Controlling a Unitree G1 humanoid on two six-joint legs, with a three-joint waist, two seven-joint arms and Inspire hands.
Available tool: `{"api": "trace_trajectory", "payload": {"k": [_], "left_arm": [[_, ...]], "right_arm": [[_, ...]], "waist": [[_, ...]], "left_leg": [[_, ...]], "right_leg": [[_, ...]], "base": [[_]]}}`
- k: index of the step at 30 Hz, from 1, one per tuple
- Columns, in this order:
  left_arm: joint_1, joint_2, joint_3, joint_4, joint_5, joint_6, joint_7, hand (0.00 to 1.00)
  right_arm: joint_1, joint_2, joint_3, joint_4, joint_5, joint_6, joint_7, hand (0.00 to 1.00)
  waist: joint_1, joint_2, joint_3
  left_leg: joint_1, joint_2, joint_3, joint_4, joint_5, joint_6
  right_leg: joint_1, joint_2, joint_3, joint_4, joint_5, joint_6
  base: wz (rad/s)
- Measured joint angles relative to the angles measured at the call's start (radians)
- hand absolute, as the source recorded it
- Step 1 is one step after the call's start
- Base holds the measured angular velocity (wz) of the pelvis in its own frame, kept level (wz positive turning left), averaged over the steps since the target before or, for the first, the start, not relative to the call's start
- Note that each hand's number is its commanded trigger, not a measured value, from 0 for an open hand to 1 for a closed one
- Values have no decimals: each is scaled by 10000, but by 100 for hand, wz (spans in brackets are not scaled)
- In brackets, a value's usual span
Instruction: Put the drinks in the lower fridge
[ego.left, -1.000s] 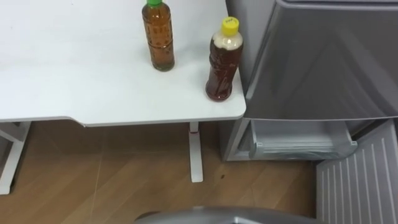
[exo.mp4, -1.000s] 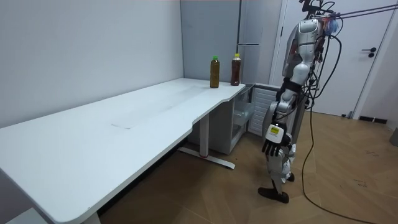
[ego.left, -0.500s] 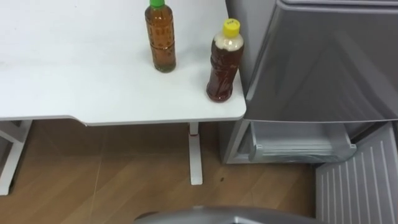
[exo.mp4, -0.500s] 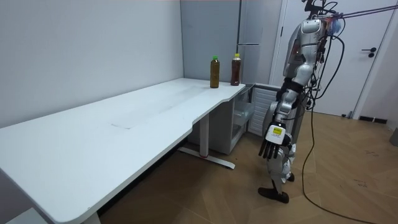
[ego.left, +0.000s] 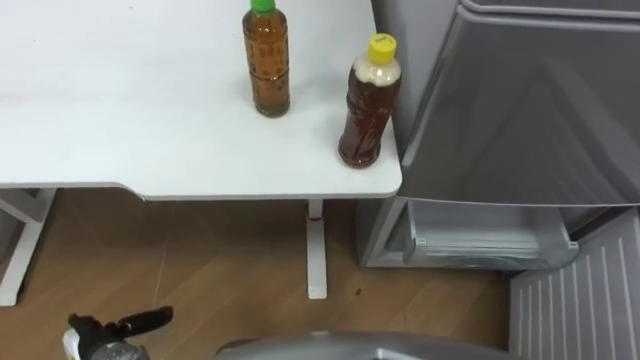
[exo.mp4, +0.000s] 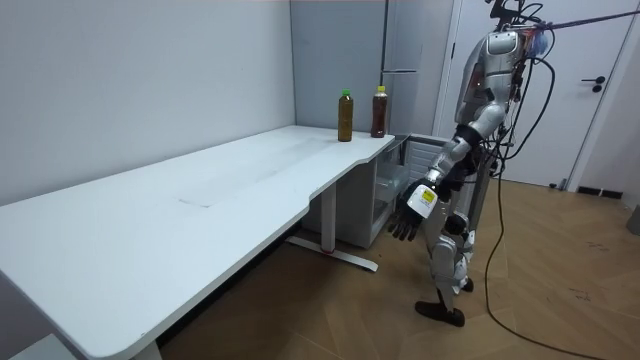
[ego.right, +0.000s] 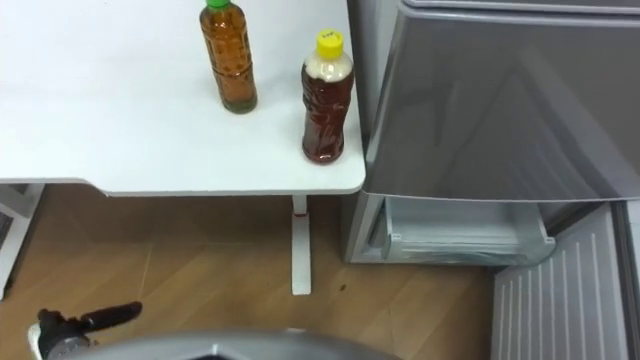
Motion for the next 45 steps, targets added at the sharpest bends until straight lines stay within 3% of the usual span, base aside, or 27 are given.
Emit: {"api": "trace_trajectory", "payload": {"k": [3,7,9,13,17,19,25,27,32,34,36,38,39,40,42,45], "left_arm": [[-32,-7,-237,-450,-12,-345,119,0],[-26,-37,-407,-1152,-6,-501,161,0],[-14,-130,-553,-2263,-3,-513,450,0],[-61,-101,-904,-3409,129,-1020,766,0],[-96,-106,-1292,-3776,222,-1048,767,0],[-80,-108,-1518,-4333,264,-930,809,0],[8,-101,-1716,-5573,1044,-224,1559,0],[12,-68,-1836,-5788,1339,58,1861,0],[15,223,-2209,-5996,2059,193,2014,0],[128,236,-2292,-6337,2405,266,2003,0],[319,282,-2368,-7447,2617,230,2006,0],[233,372,-2359,-8989,2624,-317,2034,0],[-3,532,-2400,-9774,2653,-905,2007,0],[-269,639,-2444,-10369,2856,-1342,1988,0],[-572,688,-2652,-11011,3171,-1710,1966,0],[-661,666,-3070,-11409,3497,-1955,1720,0]], "right_arm": [[1,-14,-42,203,-95,10,0,0],[82,-9,-19,211,-96,25,105,0],[78,-10,-36,236,-100,15,142,0],[20,-3,-35,205,-254,-9,105,0],[13,15,64,256,-274,-20,101,0],[-58,72,71,365,-268,-12,41,0],[-328,229,73,649,-266,-35,-97,0],[-425,228,58,874,-313,-116,-227,0],[-387,224,95,919,-306,-318,-237,0],[-363,225,242,978,-295,-322,-237,0],[-353,241,458,1250,-297,-338,-243,0],[-391,242,462,1440,-298,-348,-258,0],[-389,222,464,1530,-298,-370,-312,0],[-412,177,461,1602,-299,-468,-311,0],[-417,140,460,1605,-274,-596,-316,0],[-417,219,459,1634,-208,-701,-304,0]], "waist": [[-35,18,1],[-31,11,4],[-56,-11,4],[-70,11,-1],[-81,-46,-1],[-91,-63,-28],[-179,-384,95],[-369,-332,115],[-384,17,249],[-354,109,222],[-354,134,204],[-385,124,139],[-437,147,80],[-537,104,76],[-677,194,10],[-848,245,13]], "left_leg": [[1,1,-23,35,4,-3],[-6,1,-43,50,17,-14],[-74,-2,-109,102,16,-12],[-53,-6,-99,62,26,-14],[-48,-3,-147,31,33,-16],[-95,-3,-184,46,33,-17],[-452,-30,-526,360,34,-19],[-519,-52,-590,421,33,-18],[-721,-46,-587,387,37,-21],[-802,-50,-596,392,63,-25],[-906,-80,-698,395,155,-32],[-892,-79,-707,365,184,-39],[-820,-89,-695,326,189,-37],[-701,-104,-659,224,194,-27],[-533,-142,-623,137,192,-21],[-354,-158,-565,-6,231,-5]], "right_leg": [[38,2,-69,6,1,-2],[36,5,-68,16,2,-4],[-5,4,-67,18,5,-9],[-18,5,-34,11,5,-9],[-19,18,-35,-5,4,-8],[-38,25,-69,-18,4,-8],[-174,32,-334,-15,29,-40],[-198,31,-316,-16,31,-42],[-383,36,-324,-25,43,-61],[-477,33,-325,-20,43,-61],[-559,19,-348,-19,51,-74],[-548,19,-351,-16,52,-76],[-477,14,-349,-17,52,-76],[-373,1,-331,-27,50,-74],[-232,-28,-301,-71,34,-48],[-111,-23,-219,-184,23,-46]], "base": [[4],[0],[0],[0],[0],[5],[16],[13],[-1],[0],[11],[5],[-7],[-7],[-7],[-7]]}}
